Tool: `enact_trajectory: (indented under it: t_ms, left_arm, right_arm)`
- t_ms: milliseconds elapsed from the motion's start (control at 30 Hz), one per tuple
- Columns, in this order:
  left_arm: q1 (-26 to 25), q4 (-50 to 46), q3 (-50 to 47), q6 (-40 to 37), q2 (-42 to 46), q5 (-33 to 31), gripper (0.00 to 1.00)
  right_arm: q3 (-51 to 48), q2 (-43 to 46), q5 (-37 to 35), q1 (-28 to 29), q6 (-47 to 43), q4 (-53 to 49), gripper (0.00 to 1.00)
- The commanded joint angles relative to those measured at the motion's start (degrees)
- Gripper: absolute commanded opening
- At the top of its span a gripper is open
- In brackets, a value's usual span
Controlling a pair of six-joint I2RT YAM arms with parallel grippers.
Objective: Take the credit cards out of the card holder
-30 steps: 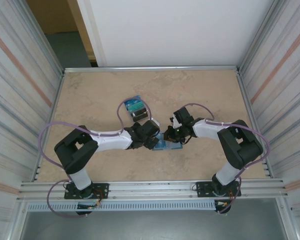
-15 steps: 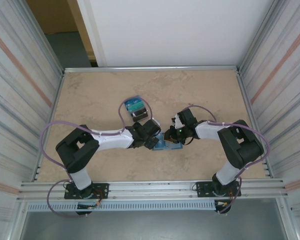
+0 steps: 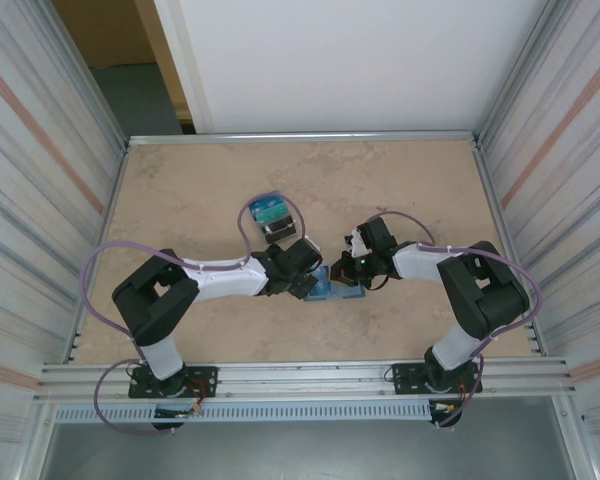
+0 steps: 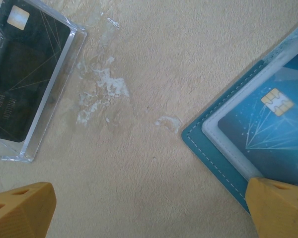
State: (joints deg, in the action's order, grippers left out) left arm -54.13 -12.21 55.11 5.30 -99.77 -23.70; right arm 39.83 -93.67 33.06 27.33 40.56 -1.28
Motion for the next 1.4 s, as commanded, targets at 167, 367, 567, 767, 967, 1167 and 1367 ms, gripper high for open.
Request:
enact_trajectory:
  t_ms: [167,367,567,767,967,1167,1367]
  left_arm:
    - [-0.51,-2.48,0.9,-0.23,-1.39,-1.34,0.99]
    - [-0.45,-2.64,0.98,-0.29,-1.57,-1.46,0.99]
    - [-0.47,-2.6,0.97,-0.44,-1.26,-1.69,0.99]
    - [-0.46,-2.82,1.29,-1.01,0.06,-1.87,0.99]
    - [-0.46,-2.87,2.61,-1.62,3.45,-0.65,0.99]
    - [-0.53,-0.55,4.17,-3.03,4.52,0.66,0.99]
    - [-0.54,2.22,5.34,-5.96,1.26,0.79,0.99]
  right_arm:
    - [-0.99,1.37,-2.12,-0.87,-0.34,-1.45,0.0]
    - [0.04,1.72,-4.68,-1.4,-1.86,-4.37,0.0]
    - [1.26,2.4,-6.15,-1.58,-3.06,-6.99,0.0]
    - [2.21,3.79,-7.32,-1.66,-3.98,-9.58,0.0]
    - [2.28,4.44,-7.09,-1.58,-3.9,-9.97,0.0]
    - [1.82,4.62,-7.64,-1.55,-3.66,-10.1,0.0]
    - [1.96,4.04,-7.51,-1.51,-3.64,-10.15,0.0]
